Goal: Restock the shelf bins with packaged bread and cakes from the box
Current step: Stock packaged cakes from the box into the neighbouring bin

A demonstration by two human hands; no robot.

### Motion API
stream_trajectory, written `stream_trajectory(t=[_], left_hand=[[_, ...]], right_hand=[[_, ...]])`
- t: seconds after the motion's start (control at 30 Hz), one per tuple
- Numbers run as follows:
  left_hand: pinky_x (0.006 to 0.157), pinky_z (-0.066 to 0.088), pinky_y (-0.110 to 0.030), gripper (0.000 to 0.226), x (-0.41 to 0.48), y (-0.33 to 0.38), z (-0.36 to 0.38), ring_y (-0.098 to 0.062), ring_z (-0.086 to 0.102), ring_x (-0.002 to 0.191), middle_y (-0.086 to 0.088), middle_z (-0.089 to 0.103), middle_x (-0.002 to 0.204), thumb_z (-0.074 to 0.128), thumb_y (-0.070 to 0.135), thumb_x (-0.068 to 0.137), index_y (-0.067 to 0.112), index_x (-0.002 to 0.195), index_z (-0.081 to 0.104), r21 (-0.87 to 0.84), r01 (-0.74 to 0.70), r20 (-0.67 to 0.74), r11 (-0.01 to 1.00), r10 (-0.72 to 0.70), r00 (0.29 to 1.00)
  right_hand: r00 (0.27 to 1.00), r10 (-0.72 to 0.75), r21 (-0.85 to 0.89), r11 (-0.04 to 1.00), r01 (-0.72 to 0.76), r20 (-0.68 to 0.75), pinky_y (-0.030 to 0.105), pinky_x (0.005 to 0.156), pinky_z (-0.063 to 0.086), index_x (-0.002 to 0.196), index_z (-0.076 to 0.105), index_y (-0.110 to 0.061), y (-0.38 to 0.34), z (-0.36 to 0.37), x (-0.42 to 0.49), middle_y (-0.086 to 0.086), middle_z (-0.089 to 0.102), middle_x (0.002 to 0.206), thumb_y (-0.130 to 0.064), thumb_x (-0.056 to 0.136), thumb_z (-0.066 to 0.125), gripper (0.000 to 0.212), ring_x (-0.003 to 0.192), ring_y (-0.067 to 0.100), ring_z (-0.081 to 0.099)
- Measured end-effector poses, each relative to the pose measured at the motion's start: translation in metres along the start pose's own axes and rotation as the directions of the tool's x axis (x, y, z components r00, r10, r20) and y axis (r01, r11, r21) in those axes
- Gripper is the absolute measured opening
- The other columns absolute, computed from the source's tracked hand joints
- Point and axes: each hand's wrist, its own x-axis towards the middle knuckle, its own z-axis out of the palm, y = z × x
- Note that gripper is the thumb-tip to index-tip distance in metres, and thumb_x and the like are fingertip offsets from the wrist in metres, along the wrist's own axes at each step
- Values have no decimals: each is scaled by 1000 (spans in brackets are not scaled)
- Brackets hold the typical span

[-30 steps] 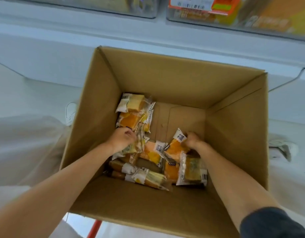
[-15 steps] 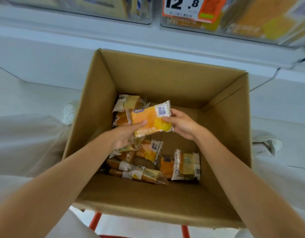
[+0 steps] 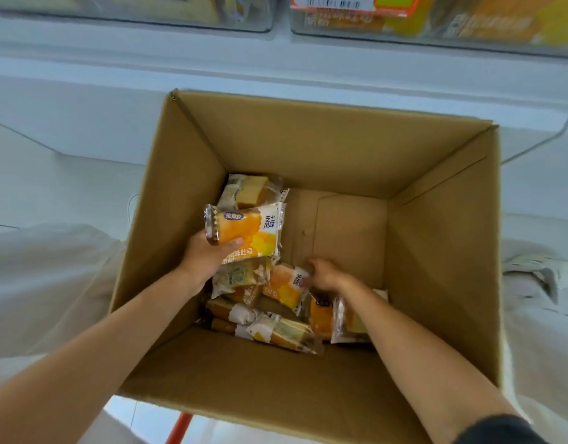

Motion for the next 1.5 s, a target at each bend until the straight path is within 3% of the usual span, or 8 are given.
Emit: stream_trajectory(t=[0.13, 0.47, 0.7, 0.87, 1.03, 1.17, 1.27, 1.5], left_hand=[[73, 51, -22, 31, 4, -8, 4, -9, 66, 93, 2, 70, 103, 74, 16, 86, 16, 116, 65, 53, 15, -13, 998, -14, 1000], [75, 51, -24, 34, 4, -15, 6, -11, 66, 94, 0, 70, 105, 74, 17, 86, 15, 118, 63, 74, 8, 18, 997, -10, 1000], [90, 53, -35, 34, -5, -6, 12, -19, 65, 100, -4, 69, 109, 72, 16, 89, 13, 121, 61, 102, -45, -45, 994, 50, 998], [81, 50, -39, 30, -18, 25, 16, -24, 63, 91, -7, 65, 97, 61, 39, 94, 11, 104, 60, 152, -161, -25, 975, 166, 986], [88, 56, -47, 73, -55, 75, 30, -25, 68, 98, -12, 73, 104, 35, 78, 87, 18, 112, 67, 113, -241, 192, 964, 217, 957], [74, 55, -26, 71, -98, 127, 44, -15, 68, 101, -1, 74, 108, 18, 76, 90, 29, 119, 64, -51, -161, 355, 986, 169, 919], [77, 56, -27, 77, -116, 157, 39, -15, 66, 108, 2, 70, 117, 49, 82, 69, 30, 126, 58, 22, -242, 450, 970, 206, 869], [69, 50, -22, 28, -126, 206, 39, 1, 68, 87, 10, 72, 103, 67, 43, 89, 31, 114, 60, 6, -573, 330, 820, 539, 775]], right_hand=[[1000, 10, -255, 967, -16, -26, 39, 104, 42, 125, 62, -16, 2, 13, 8, 8, 53, 136, -42, 86, 69, 47, 124, 27, 49], [997, 40, -81, 996, -35, 64, 38, 89, 53, 114, 65, -11, 0, 23, 10, 5, 66, 113, -27, 88, 70, 31, 101, 21, 63], [891, -136, 278, 920, 275, -434, 34, 67, 46, 76, 59, -26, -20, -43, -70, -4, 63, 82, 3, 75, 71, 31, 78, 19, 58], [793, -229, 313, 830, 462, -564, 26, 71, 54, 112, 63, -23, -56, -107, -157, -2, 67, 97, -1, 76, 74, 43, 82, 9, 65], [805, -128, 672, 485, 560, -579, 40, 73, 60, 105, 64, -9, -77, -112, -192, 12, 74, 96, -13, 95, 60, 11, 86, 27, 72], [832, -103, 705, 481, 521, -545, 44, 82, 59, 125, 50, -17, -97, -104, -208, 10, 68, 116, -27, 100, 53, 27, 96, 23, 70], [798, -122, 636, 539, 552, -590, 49, 92, 55, 133, 45, -17, -107, -106, -227, 13, 64, 125, -30, 98, 57, 39, 104, 26, 68], [833, -266, 708, 438, 553, -486, 38, 89, 55, 123, 60, -24, -129, -142, -292, 6, 71, 117, -45, 82, 68, 46, 108, 21, 68]])
